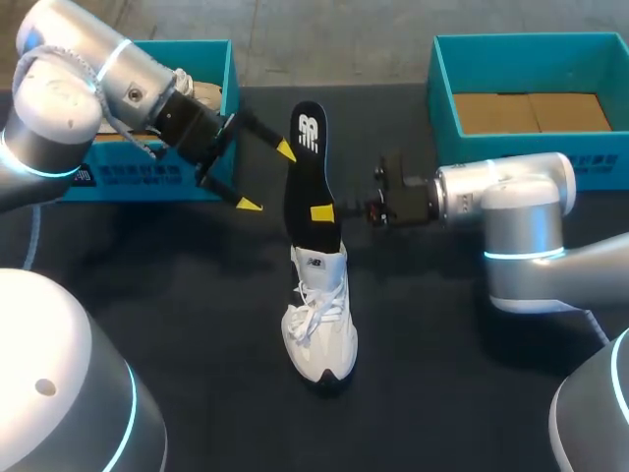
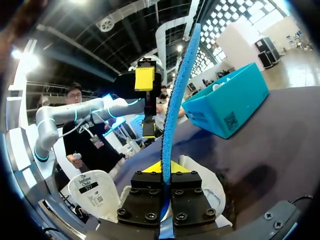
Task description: Take the shoe out of the shoebox, open the shoe tongue, remove and reinsert the insole, then place the shoe into the shoebox
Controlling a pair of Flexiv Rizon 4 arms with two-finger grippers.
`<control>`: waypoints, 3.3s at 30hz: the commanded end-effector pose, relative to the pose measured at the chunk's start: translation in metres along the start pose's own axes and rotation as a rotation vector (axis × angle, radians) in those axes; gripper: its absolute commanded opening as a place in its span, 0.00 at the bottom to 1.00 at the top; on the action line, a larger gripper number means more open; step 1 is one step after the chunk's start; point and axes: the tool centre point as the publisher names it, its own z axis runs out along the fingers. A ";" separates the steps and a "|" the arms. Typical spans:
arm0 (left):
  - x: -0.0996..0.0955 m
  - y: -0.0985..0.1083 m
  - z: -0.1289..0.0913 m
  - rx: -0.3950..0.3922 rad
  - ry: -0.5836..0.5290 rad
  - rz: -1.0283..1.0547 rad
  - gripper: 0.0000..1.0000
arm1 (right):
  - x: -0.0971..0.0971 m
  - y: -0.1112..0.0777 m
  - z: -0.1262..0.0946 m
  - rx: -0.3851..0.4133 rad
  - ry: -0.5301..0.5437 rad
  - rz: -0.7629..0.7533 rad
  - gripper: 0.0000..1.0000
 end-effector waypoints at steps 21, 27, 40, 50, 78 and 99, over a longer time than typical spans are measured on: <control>-0.005 -0.007 0.003 0.000 0.049 0.021 1.00 | 0.009 -0.018 0.003 0.004 0.005 0.010 0.00; -0.004 -0.010 0.003 -0.002 0.048 0.022 1.00 | 0.011 -0.023 0.003 0.007 0.007 0.020 0.00; 0.001 -0.016 0.001 -0.005 0.036 0.017 1.00 | 0.017 -0.029 0.002 -0.001 0.004 0.038 0.00; 0.004 -0.016 0.001 -0.009 0.034 0.016 1.00 | 0.020 -0.025 -0.001 0.044 0.070 0.056 0.00; 0.006 -0.016 0.000 -0.012 0.037 0.014 1.00 | 0.030 -0.043 0.002 0.085 0.080 0.121 0.10; 0.013 -0.019 0.005 -0.002 0.045 0.007 1.00 | 0.025 -0.013 0.006 0.122 0.092 0.057 0.36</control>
